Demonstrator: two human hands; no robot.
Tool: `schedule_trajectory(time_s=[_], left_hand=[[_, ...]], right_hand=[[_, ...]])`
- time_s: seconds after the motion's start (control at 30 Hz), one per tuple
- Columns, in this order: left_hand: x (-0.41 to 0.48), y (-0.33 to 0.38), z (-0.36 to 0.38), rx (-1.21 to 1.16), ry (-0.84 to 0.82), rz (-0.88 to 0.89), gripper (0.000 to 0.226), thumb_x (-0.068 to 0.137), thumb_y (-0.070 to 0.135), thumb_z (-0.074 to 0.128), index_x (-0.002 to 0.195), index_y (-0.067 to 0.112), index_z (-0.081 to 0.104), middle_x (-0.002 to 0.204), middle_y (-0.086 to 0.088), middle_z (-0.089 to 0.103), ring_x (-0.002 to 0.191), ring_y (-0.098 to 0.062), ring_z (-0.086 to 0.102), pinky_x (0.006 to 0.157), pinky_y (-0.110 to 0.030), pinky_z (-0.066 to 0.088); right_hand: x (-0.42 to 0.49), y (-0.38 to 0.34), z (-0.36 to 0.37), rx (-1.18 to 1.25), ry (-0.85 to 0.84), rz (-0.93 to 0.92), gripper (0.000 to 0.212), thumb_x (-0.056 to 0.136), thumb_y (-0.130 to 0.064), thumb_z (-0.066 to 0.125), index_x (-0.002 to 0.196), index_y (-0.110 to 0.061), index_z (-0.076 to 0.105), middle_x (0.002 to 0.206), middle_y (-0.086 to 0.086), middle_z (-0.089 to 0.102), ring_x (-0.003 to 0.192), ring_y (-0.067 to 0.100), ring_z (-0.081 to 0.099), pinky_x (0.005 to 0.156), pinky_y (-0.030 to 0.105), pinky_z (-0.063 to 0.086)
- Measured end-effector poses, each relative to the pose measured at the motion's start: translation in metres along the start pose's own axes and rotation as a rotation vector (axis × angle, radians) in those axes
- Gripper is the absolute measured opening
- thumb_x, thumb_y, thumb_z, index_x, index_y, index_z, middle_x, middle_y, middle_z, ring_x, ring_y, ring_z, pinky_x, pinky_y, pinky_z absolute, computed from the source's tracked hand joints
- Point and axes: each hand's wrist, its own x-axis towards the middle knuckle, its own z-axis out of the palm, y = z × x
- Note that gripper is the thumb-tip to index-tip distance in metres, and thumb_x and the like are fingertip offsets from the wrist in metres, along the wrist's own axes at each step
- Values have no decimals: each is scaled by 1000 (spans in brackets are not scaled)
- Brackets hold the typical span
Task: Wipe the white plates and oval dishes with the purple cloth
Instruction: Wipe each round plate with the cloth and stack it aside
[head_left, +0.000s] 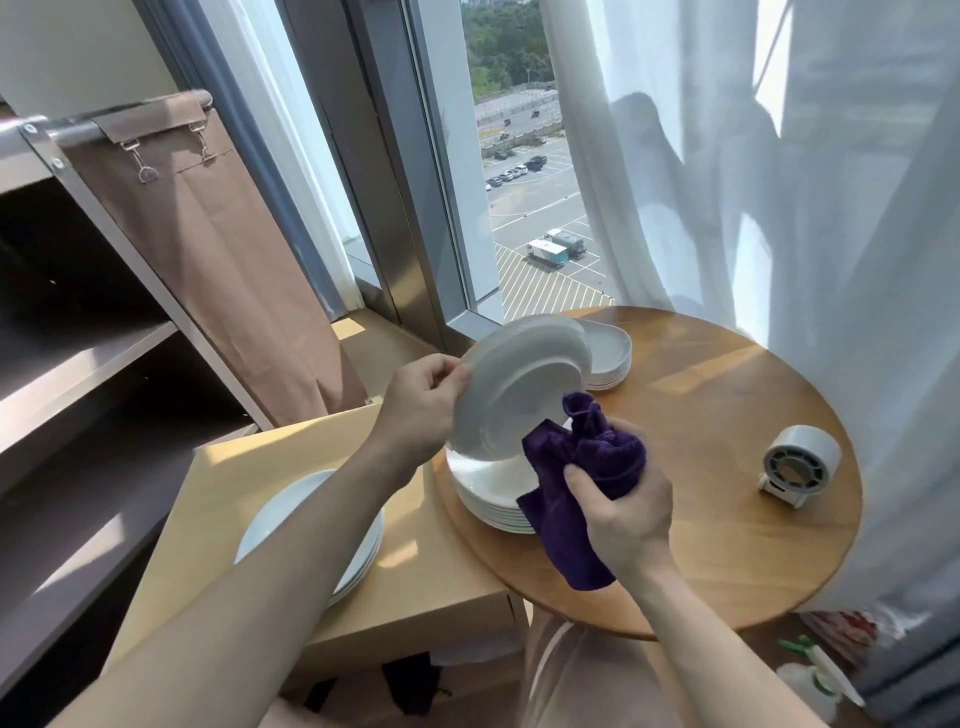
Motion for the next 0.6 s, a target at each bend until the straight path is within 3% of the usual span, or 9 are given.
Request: schedule_trajectory(time_s=[0.1, 0.17, 0.3, 0.43, 0.53, 0.6], left_hand=[[2, -11, -2, -150, 60, -119, 25, 106, 28, 55, 91, 22, 74, 73, 11, 70, 62, -2, 57, 56, -16, 47], [1, -19, -2, -297, 95, -236, 25, 106, 23, 54, 90, 16, 72, 62, 11, 63, 50, -4, 47, 47, -16, 40], [3, -36, -4, -471, 182, -475, 13, 104, 20, 58, 100, 12, 68, 74, 2, 49, 58, -11, 31, 48, -22, 25], [7, -50, -8, -611, 181, -606, 4, 104, 19, 57, 107, 18, 59, 69, 4, 41, 56, -11, 26, 40, -19, 22], [11, -64, -8, -651, 195, -682, 11, 103, 15, 56, 113, 18, 59, 70, 4, 44, 56, -11, 26, 34, -17, 22], [10, -72, -5, -665, 205, -722, 8, 103, 13, 54, 107, 17, 60, 68, 4, 43, 54, -10, 26, 32, -17, 22]], right_hand=[[2, 0, 0, 0, -5, 17, 48, 67, -43, 73, 114, -35, 66, 101, -14, 74, 95, 6, 69, 77, 10, 49], [3, 0, 0, -1, -6, 19, 50, 67, -42, 74, 115, -33, 66, 103, -14, 74, 96, 7, 69, 79, 11, 50], [4, 1, 0, -10, -4, 25, 52, 67, -41, 73, 117, -29, 67, 105, -13, 74, 99, 6, 69, 82, 12, 49], [5, 2, 0, -21, -8, 37, 52, 67, -39, 74, 117, -28, 67, 105, -14, 74, 98, 4, 68, 82, 11, 48], [6, 2, -1, -22, -12, 34, 52, 66, -41, 73, 117, -28, 68, 105, -15, 74, 99, 4, 68, 82, 10, 48], [6, 2, -1, -18, -11, 41, 53, 66, -41, 73, 117, -27, 68, 105, -14, 74, 98, 4, 68, 82, 10, 48]])
